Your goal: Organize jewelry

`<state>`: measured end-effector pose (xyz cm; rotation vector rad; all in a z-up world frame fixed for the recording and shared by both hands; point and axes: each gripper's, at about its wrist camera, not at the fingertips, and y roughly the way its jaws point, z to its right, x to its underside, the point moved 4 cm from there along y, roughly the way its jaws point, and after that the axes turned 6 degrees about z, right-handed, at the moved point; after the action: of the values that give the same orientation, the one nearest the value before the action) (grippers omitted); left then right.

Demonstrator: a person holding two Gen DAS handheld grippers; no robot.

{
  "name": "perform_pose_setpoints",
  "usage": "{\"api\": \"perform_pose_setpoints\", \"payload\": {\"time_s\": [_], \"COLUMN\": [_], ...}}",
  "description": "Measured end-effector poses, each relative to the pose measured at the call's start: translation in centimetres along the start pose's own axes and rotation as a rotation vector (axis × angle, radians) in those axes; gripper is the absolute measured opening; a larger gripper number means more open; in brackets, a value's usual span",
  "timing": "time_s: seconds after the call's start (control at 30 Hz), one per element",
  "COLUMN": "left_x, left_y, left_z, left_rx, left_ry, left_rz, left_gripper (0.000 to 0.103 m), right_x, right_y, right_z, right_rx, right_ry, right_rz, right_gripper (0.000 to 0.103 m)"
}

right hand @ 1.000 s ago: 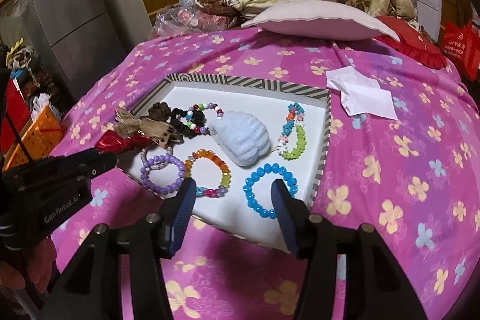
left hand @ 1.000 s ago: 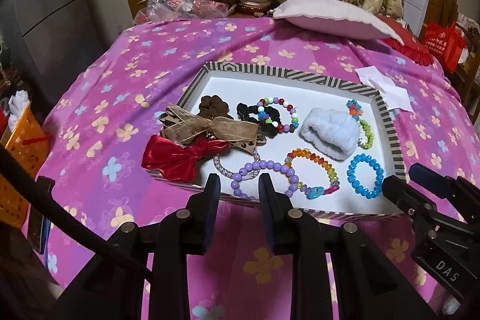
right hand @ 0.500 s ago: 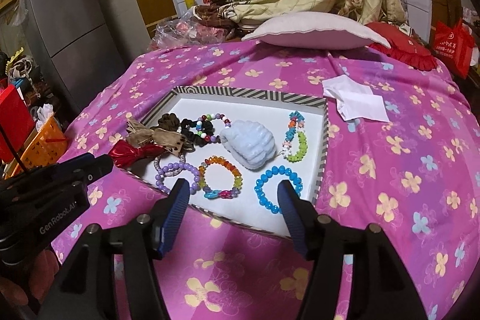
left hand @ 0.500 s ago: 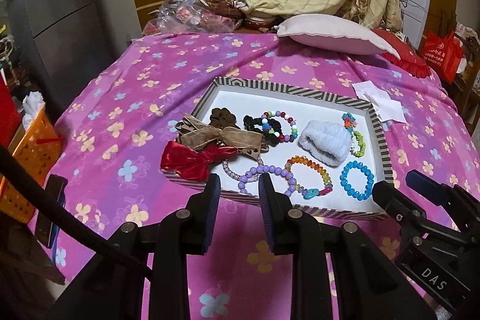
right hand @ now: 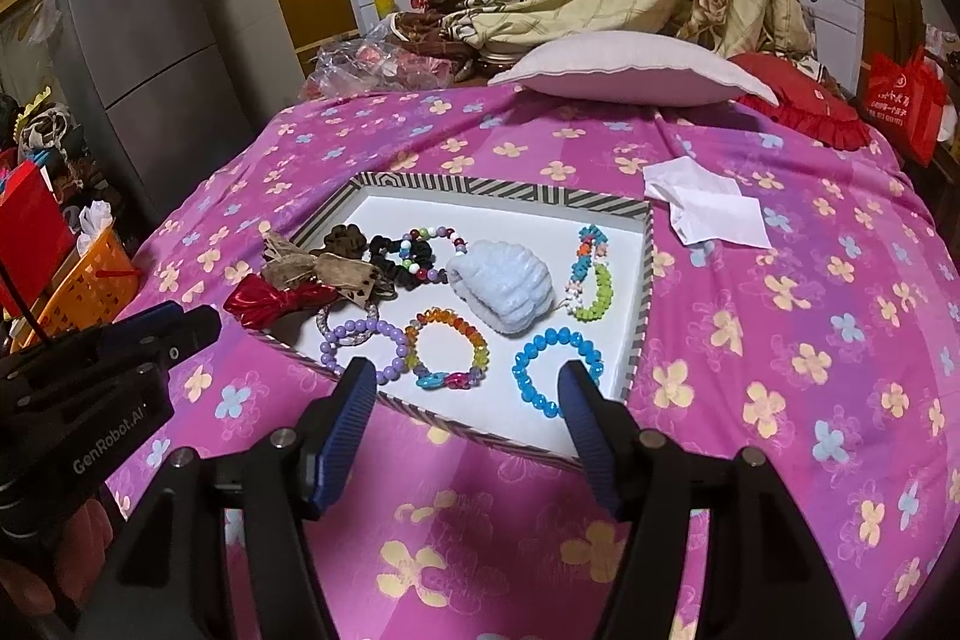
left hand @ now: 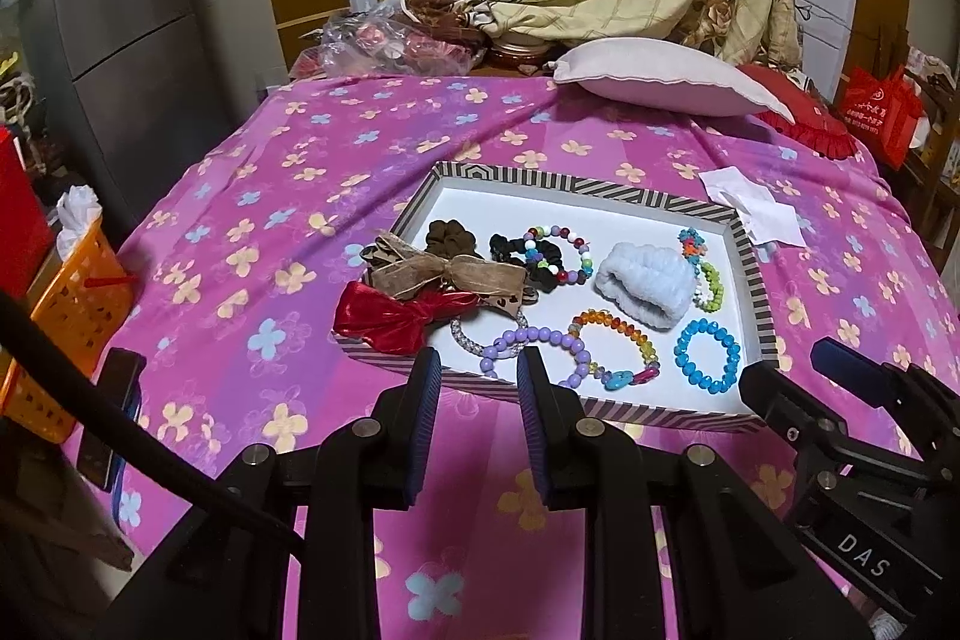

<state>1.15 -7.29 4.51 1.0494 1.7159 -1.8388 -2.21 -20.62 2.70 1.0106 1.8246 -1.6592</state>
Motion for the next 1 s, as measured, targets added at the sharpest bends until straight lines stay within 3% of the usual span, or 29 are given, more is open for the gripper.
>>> {"api": "perform_pose_setpoints", "payload": {"time_s": [1.0], "left_x": [0.27], "left_y": [-0.46], "left_z": [-0.60], "left_rx": [-0.016], "left_ry": [0.016], "left_rz": [-0.003], "left_gripper": [0.047], "right_x": [0.41], "right_y": [-0.04], "right_z": [-0.18], "right_rx": [-0.005], "right_ry": [-0.009], "right_rz": [-0.012], "right_gripper": [0.068]}}
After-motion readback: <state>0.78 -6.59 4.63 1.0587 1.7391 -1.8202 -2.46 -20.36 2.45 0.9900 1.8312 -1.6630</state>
